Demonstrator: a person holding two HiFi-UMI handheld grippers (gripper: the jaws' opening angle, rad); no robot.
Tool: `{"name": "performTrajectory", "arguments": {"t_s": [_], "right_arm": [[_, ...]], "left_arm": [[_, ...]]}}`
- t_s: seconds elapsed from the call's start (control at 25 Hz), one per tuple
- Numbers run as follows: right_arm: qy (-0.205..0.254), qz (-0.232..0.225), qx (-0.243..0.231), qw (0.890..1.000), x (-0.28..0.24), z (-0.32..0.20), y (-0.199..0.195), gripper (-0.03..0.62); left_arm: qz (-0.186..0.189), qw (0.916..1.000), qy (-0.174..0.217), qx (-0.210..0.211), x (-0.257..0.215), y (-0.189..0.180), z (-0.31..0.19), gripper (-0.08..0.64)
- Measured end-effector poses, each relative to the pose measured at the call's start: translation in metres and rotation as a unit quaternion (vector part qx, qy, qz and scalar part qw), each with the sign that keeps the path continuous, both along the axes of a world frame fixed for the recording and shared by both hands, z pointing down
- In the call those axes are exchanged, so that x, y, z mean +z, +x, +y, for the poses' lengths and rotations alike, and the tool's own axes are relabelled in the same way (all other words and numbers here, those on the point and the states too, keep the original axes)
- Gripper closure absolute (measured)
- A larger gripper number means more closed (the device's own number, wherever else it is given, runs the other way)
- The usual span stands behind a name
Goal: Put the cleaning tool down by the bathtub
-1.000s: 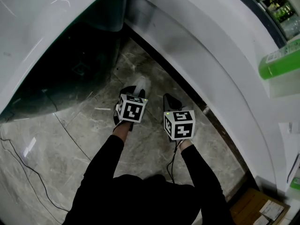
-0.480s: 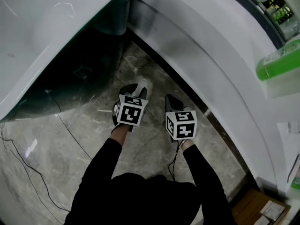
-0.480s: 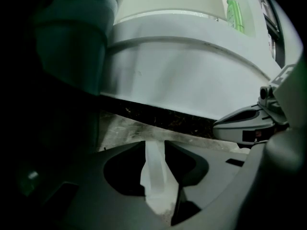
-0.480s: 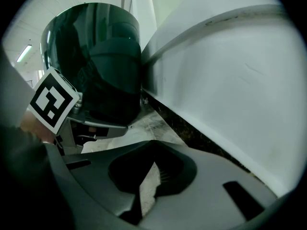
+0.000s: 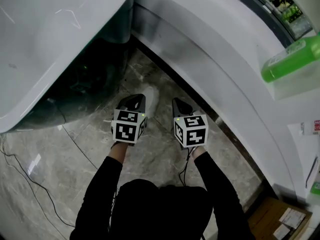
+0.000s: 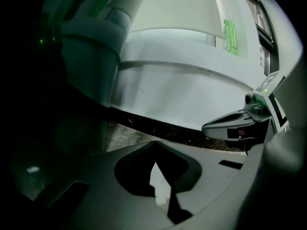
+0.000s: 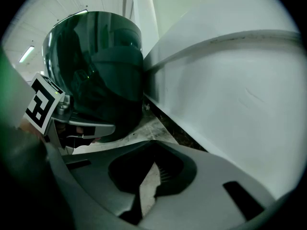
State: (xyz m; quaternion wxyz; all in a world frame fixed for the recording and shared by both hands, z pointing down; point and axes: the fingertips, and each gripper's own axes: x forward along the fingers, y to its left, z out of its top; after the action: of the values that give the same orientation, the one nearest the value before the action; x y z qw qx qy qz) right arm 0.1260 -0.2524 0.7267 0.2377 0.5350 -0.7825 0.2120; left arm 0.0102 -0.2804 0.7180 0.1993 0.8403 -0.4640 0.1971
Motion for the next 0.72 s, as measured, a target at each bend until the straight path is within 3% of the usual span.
{"name": "performTrajectory", "arguments": {"t_s": [0.24,0.72], "right_arm": [[0.006,-0.021,-0.004,1.0,-0.014,0.001,-0.003,0.592],[0.007,0.005,-0.014,1.0,-0.011,0.007,-0.004,0.592]], "left_arm": [[0.012,0.9998,-0.008,-0.017,-0.006,-0.009,0.008,0.552],[0.016,0.9991,-0.015,-0.037,-0.008,-0.018,0.02,0.552]]}}
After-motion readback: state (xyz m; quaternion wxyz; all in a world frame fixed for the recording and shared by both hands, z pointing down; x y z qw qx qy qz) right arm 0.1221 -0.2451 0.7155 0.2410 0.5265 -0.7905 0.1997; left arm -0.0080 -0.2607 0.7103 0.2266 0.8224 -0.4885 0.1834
